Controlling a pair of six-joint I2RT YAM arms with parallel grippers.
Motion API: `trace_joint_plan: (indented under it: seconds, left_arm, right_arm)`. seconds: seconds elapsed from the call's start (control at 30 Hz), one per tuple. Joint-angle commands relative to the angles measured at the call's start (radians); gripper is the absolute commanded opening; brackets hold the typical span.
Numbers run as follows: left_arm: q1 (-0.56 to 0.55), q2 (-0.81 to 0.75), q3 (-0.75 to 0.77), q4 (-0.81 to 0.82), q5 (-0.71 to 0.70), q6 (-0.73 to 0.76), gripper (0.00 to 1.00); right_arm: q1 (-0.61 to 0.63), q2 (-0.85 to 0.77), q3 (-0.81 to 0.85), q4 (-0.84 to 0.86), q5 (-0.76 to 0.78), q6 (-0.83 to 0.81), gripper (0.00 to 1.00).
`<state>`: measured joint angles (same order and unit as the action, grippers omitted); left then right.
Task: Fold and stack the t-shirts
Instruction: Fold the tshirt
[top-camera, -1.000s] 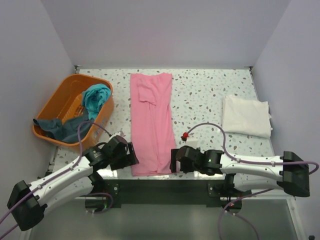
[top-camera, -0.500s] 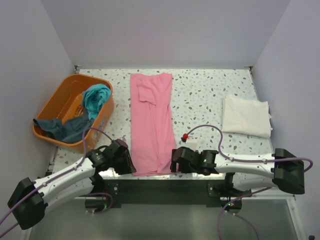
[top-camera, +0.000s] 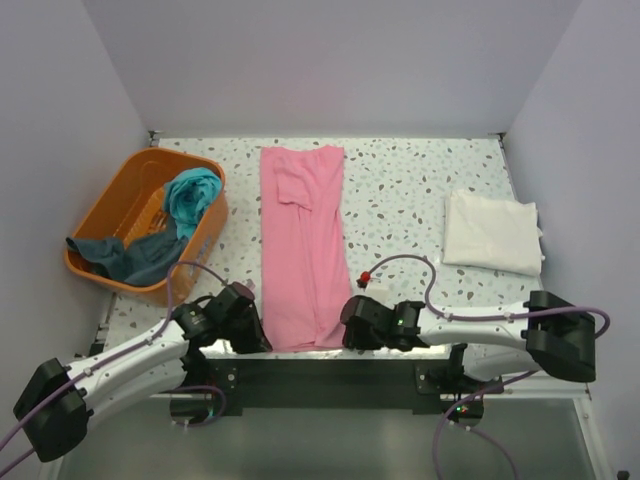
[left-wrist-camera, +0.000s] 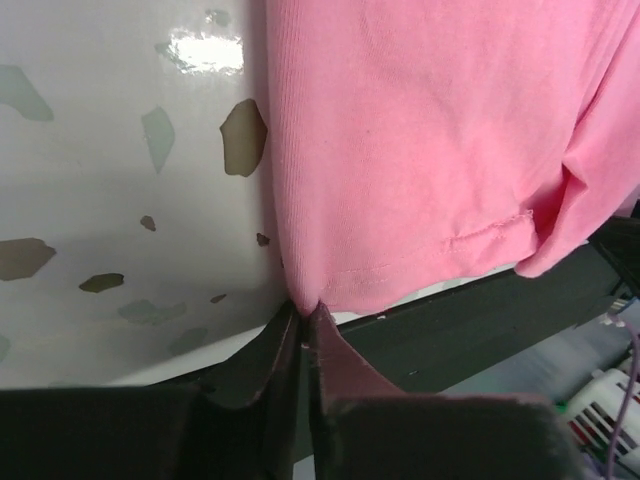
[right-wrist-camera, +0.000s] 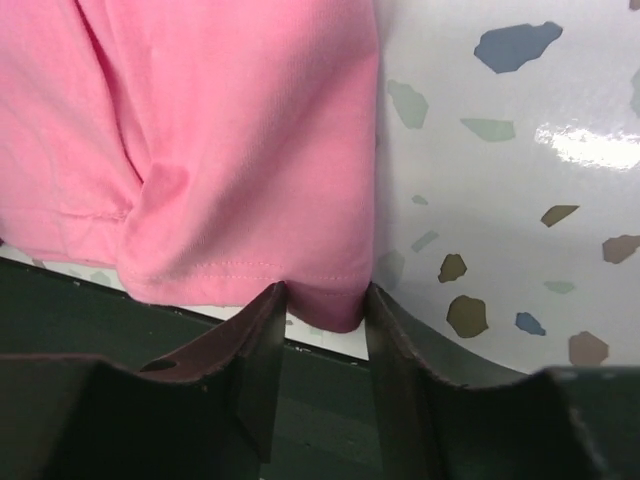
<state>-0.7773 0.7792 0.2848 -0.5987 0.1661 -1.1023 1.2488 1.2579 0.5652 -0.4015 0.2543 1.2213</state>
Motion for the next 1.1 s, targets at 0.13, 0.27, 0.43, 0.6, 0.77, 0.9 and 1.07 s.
trace_joint_plan:
  seconds: [0.13, 0.27, 0.43, 0.6, 0.77, 0.9, 1.07]
  left_arm:
    - [-0.008, 0.057, -0.01, 0.043, -0.019, 0.01, 0.0]
    - [-0.007, 0.0, 0.059, -0.009, -0.04, 0.016, 0.0]
    - [-0.008, -0.052, 0.103, -0.043, -0.045, 0.015, 0.0]
    - [-0.008, -0.002, 0.151, 0.019, -0.074, 0.015, 0.0]
    - [0.009, 0.156, 0.289, 0.085, -0.231, 0.057, 0.0]
    - [0.128, 0.274, 0.384, 0.152, -0.243, 0.145, 0.0]
    - [0.216, 0.461, 0.517, 0.246, -0.282, 0.203, 0.0]
  right_arm:
    - [-0.002, 0.044, 0.001, 0.05, -0.013, -0.003, 0.08]
    - [-0.003, 0.0, 0.054, -0.028, 0.026, -0.04, 0.0]
    - [-0.003, -0.093, 0.064, -0.042, -0.035, -0.087, 0.0]
    - [-0.023, -0.107, 0.149, -0.111, 0.031, -0.135, 0.0]
    - [-0.207, -0.045, 0.216, -0.048, -0.019, -0.272, 0.0]
    - [-0.285, 0.041, 0.356, -0.008, 0.028, -0.376, 0.0]
    - [-0.417, 0.195, 0.504, 0.047, 0.028, -0.477, 0.0]
